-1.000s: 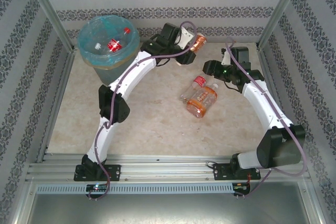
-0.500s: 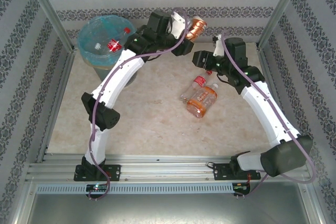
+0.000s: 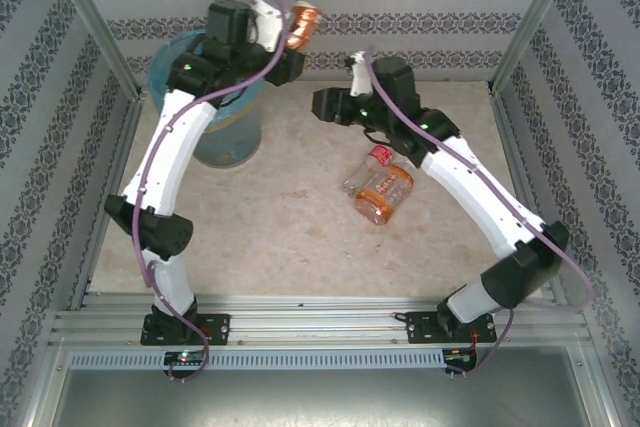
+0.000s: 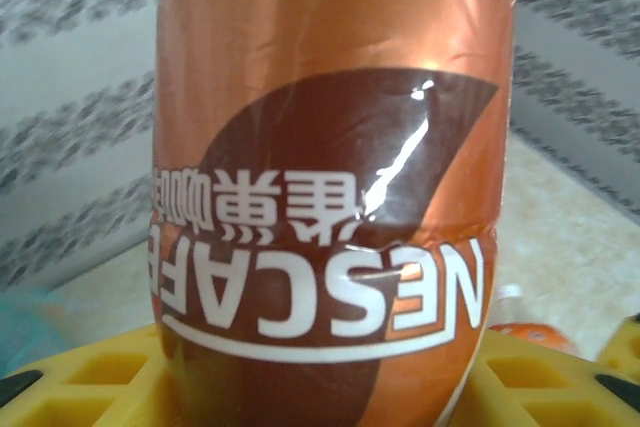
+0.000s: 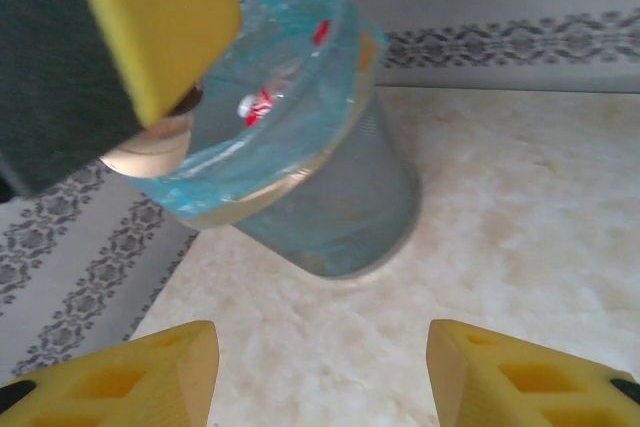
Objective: Put the plastic bottles in the bin
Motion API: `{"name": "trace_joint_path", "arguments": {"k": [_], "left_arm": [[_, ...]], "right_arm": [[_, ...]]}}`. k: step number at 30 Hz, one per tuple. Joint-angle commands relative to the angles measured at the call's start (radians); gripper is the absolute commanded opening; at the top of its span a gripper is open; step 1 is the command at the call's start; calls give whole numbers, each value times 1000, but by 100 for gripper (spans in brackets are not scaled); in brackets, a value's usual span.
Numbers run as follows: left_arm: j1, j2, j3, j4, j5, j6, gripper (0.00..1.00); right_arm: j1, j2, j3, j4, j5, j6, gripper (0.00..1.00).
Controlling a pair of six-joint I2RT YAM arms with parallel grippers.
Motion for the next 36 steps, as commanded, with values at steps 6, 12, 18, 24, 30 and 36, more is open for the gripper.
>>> {"name": "trace_joint_path", "arguments": {"k": [6, 12, 18, 24, 30, 36], "left_arm": [[294, -146, -342, 226, -31, -55, 55], [437, -158, -520, 391, -34, -72, 55], [481, -116, -570, 495, 14, -78, 56], [481, -88, -605, 543, 51, -95, 62], [481, -100, -635, 571, 34, -96, 84], [481, -111, -634, 576, 15, -92, 90]], "right_arm": [[120, 269, 303, 36, -118, 40, 58], [159, 338, 353, 32, -147, 58, 58], [160, 325, 304, 41, -132, 54, 58], [151, 326, 304, 18, -121, 38, 59], [146, 346, 310, 24, -125, 47, 58], [146, 360, 326, 21, -127, 47, 59]]}}
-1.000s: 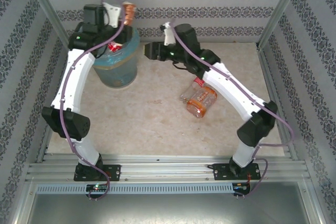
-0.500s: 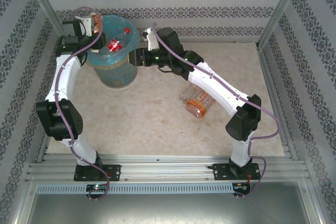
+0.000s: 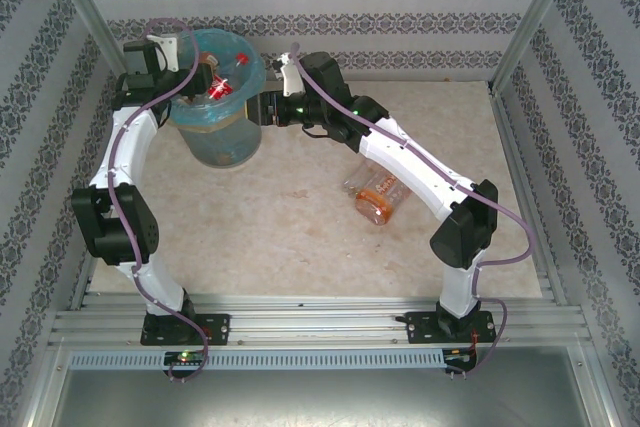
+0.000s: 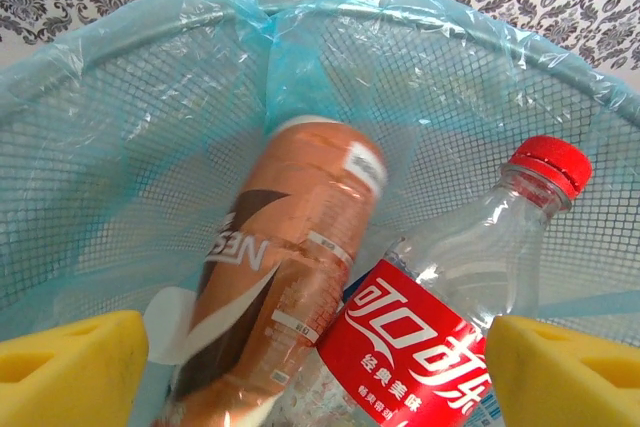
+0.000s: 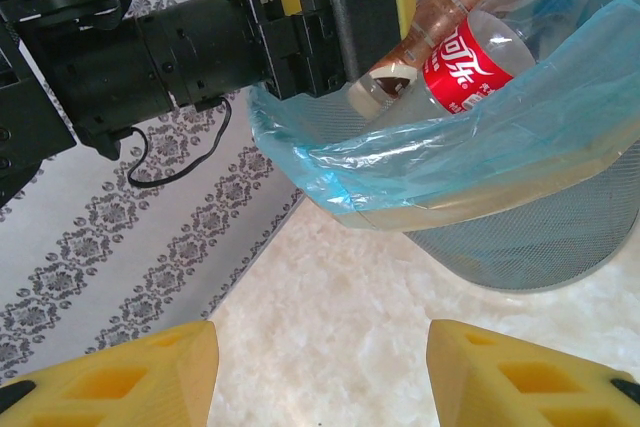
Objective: Put the plastic bottles in the bin
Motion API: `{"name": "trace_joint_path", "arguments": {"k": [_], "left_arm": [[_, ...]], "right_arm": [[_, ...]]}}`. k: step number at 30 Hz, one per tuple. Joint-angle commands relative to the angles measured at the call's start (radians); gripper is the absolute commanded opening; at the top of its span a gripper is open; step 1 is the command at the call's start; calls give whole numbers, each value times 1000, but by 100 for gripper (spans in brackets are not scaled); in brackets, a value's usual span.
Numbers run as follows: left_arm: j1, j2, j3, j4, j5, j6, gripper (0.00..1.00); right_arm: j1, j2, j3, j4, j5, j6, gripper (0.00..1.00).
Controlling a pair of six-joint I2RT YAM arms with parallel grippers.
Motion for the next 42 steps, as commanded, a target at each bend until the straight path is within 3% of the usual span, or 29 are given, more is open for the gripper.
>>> {"name": "trace_joint_path", "arguments": {"k": [1, 20, 32, 38, 42], "left_arm": [[1, -15, 0, 49, -11, -3, 91], [1, -113, 19, 90, -11, -22, 93], [-2, -94, 18, 93, 45, -93, 83], [-64, -116, 42, 64, 43, -87, 84], [-163, -137, 70, 16, -9, -34, 84]], "right_arm": [[-10, 21, 12, 0, -5, 1, 59], [-17, 41, 43, -9, -12, -8, 59], [-30, -2, -14, 4, 1, -11, 58], [-59, -67, -61, -10, 32, -29, 60], [-90, -144, -141, -40, 80, -37, 60]]}}
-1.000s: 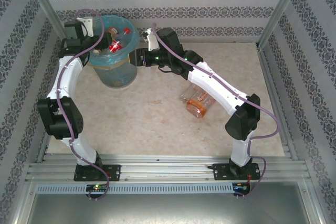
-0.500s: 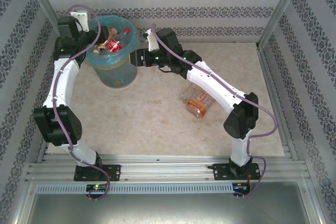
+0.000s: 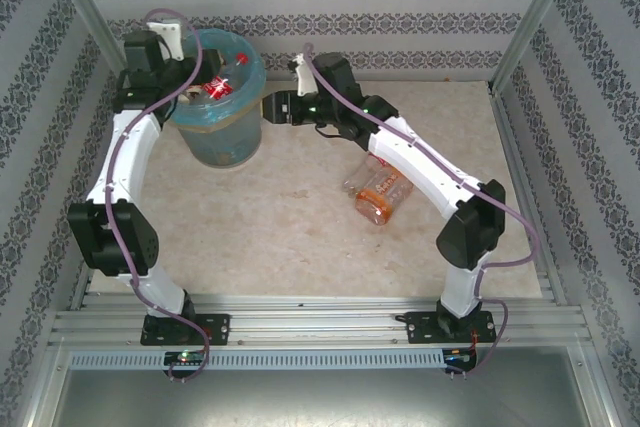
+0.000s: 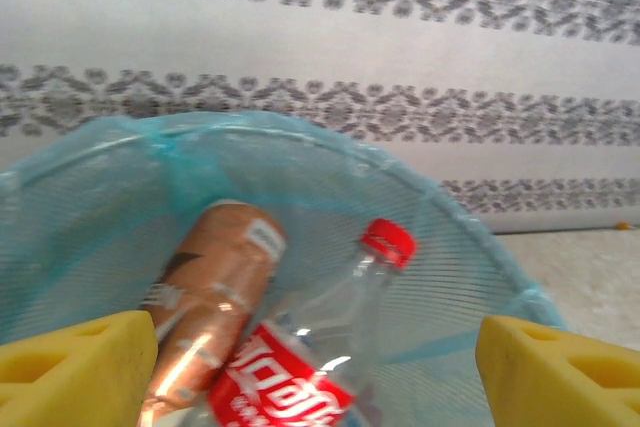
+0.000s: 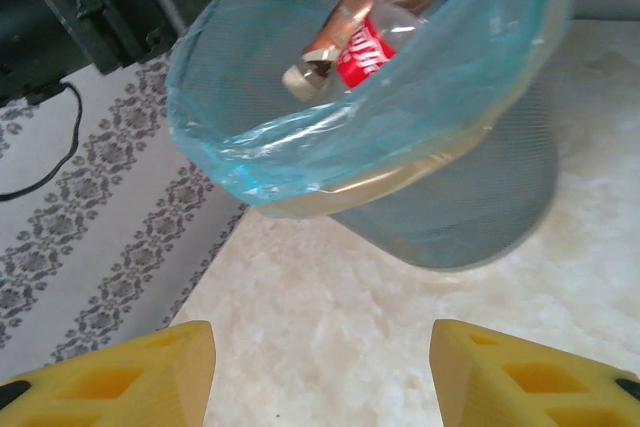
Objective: Put the plastic bottles in the bin
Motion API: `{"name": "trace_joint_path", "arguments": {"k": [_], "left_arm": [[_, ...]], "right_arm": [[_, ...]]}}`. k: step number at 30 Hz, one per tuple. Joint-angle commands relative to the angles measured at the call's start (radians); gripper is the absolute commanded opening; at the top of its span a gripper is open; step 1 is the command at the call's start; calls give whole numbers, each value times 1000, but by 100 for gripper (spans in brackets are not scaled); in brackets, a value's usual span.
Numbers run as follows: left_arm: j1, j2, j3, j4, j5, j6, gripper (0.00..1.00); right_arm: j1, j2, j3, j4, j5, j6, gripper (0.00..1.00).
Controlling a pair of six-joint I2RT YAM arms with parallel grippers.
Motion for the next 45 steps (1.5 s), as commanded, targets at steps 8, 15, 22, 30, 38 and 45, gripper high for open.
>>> {"name": "trace_joint_path", "arguments": {"k": [8, 15, 22, 30, 38, 45], "left_arm": [[-342, -44, 99, -133, -152, 154, 88], [-541, 80, 171, -241, -167, 154, 89], [-674, 246, 240, -281, -139, 116, 90], [-728, 468, 348, -328, -40, 44, 90], [-729, 669, 502, -418, -43, 42, 88], [-726, 787, 607, -476, -51, 65, 86]], "right_arm": [[-159, -306, -322, -99, 134, -10, 60], [-347, -511, -577, -206, 204, -26, 64], [-534, -624, -723, -262, 184, -71, 64], [-605, -663, -797, -253, 144, -97, 64], [-606, -653, -848, -187, 78, -76, 64], [-605, -648, -845, -181, 65, -87, 64]]}}
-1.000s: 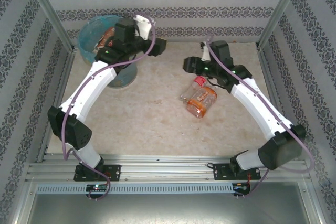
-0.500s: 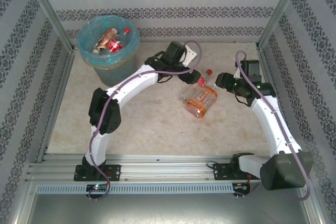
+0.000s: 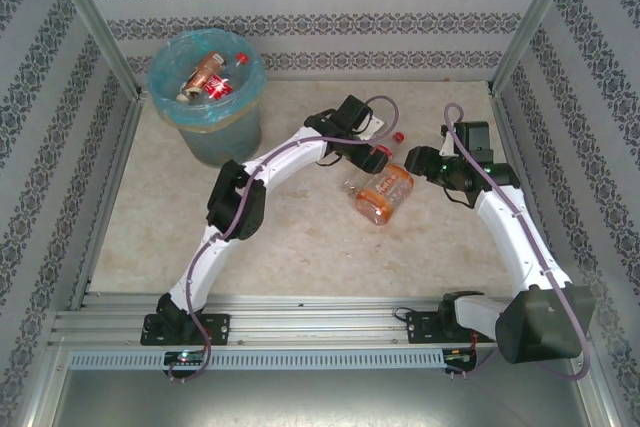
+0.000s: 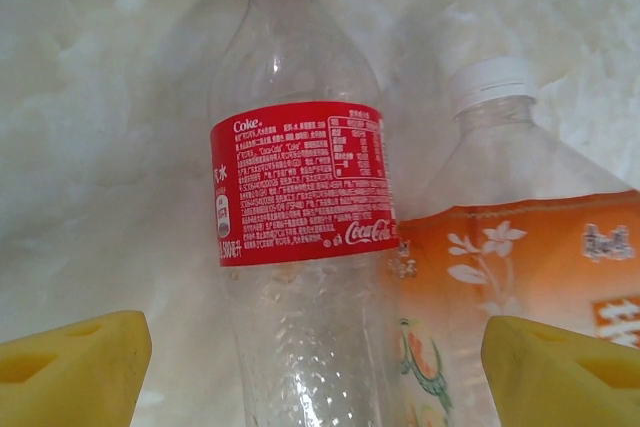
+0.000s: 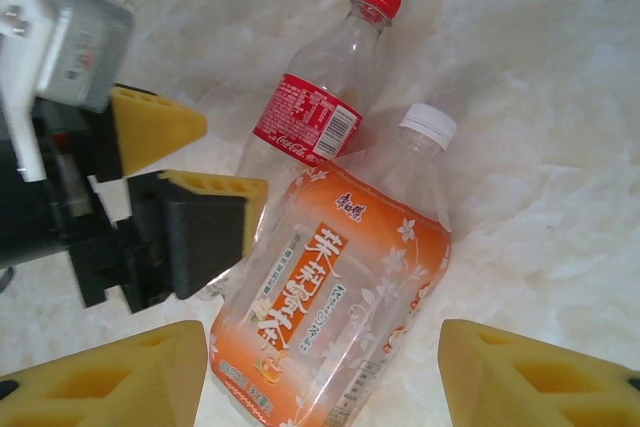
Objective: Put the plastic bottles in the bin
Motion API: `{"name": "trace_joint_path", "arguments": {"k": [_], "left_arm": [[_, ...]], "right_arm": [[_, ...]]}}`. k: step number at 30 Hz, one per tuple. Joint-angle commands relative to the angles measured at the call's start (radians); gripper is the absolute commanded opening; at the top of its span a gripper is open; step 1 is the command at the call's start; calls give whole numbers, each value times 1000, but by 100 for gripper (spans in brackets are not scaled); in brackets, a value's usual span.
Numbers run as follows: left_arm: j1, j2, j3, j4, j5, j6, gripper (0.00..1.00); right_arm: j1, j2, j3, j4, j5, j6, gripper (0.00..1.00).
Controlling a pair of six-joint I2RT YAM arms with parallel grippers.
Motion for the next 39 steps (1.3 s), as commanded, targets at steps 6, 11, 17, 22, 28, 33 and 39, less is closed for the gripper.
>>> {"name": "trace_joint_path", "arguments": {"k": [6, 11, 17, 22, 28, 33, 39], "left_arm": [[7, 93, 93, -83, 33, -1, 84], [14, 129, 111, -114, 19, 9, 83], [21, 144, 110, -133, 1, 24, 76], [22, 143, 110, -147, -17, 54, 67], [23, 96, 102, -127, -14, 67, 58], [23, 9, 76, -87, 4, 59, 54], [22, -173, -18, 13, 61, 58, 52]], "right_arm": [[-7, 3, -6, 29, -36, -15, 64], [-7, 16, 4, 36, -55, -12, 64], [-7, 28, 4, 51, -80, -1, 64], [-7, 13, -1, 53, -77, 7, 64], [-7, -5, 19, 49, -89, 21, 64], [1, -18, 27, 50, -99, 31, 64], [17, -44, 32, 57, -112, 50, 64]]}}
